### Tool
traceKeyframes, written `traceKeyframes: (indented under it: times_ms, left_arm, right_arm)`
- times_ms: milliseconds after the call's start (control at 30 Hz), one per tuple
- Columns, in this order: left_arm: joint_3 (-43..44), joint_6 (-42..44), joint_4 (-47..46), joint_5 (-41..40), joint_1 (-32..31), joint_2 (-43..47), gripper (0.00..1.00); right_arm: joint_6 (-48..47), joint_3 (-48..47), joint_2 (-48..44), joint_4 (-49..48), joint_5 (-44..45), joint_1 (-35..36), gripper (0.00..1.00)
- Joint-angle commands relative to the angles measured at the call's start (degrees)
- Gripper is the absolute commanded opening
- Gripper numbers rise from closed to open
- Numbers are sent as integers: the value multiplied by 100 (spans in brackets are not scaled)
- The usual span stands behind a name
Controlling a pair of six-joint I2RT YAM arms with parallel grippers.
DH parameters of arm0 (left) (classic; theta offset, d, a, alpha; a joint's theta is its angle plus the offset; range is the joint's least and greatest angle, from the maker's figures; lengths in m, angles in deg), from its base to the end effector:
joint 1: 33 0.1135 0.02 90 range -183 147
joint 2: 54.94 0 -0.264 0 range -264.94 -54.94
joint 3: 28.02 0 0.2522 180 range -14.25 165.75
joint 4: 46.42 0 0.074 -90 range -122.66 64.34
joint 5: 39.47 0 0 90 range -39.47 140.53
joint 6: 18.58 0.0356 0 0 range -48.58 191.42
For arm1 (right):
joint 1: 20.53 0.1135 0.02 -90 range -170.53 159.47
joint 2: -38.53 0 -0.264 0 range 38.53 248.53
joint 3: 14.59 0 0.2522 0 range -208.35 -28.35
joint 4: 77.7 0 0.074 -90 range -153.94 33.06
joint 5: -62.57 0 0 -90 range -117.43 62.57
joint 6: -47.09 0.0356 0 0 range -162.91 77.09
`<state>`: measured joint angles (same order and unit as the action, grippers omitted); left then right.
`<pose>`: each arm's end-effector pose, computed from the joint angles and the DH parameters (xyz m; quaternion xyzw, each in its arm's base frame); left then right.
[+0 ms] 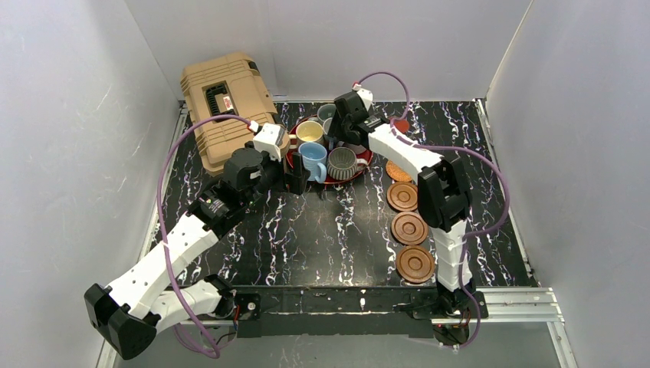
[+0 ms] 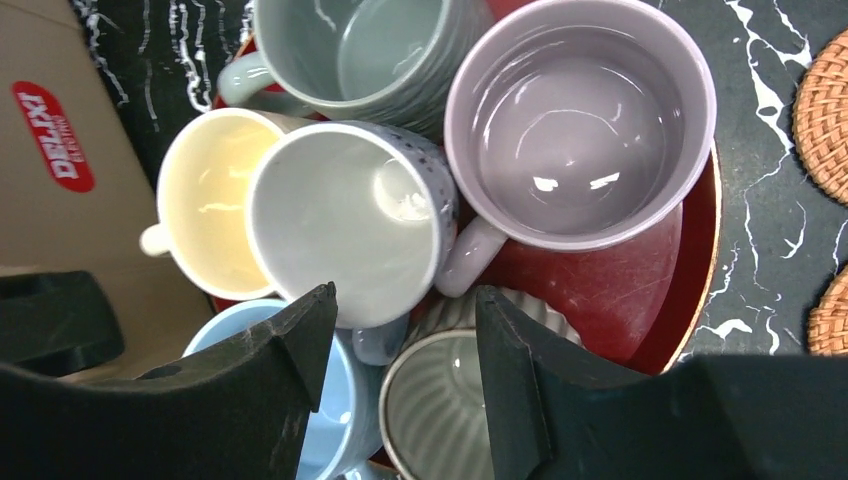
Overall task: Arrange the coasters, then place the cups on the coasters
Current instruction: Pick up the cup from the tray.
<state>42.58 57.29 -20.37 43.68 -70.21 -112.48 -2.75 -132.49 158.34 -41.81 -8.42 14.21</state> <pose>0.1862 -0.1360 0.3687 0.1198 0.7728 -0.2271 0.5804 0.4079 0.2688 0.2682 0.1144 0.8813 0.1461 0.4346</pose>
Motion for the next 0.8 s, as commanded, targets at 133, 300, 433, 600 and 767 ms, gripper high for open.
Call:
traceKeyframes:
  times_ms: [133,300,433,600,767]
  left_arm:
    - [37,24,10,-53,30,102,98]
    - [45,16,18,-45,30,85,98]
    - [42,24,19,-54,30,74,98]
    - [40,45,34,-100,30,66,98]
    - [47,60,45,-141,30,85,98]
  right_arm:
    - [330,-367,275,-58,352,15,44]
    - [455,-334,254,-215,258,15,25]
    - [586,-320,179,-293,220,15,11]
    - [790,-248,-83,-419,63,13,1]
    - [852,-109,-548,-542,138,13,1]
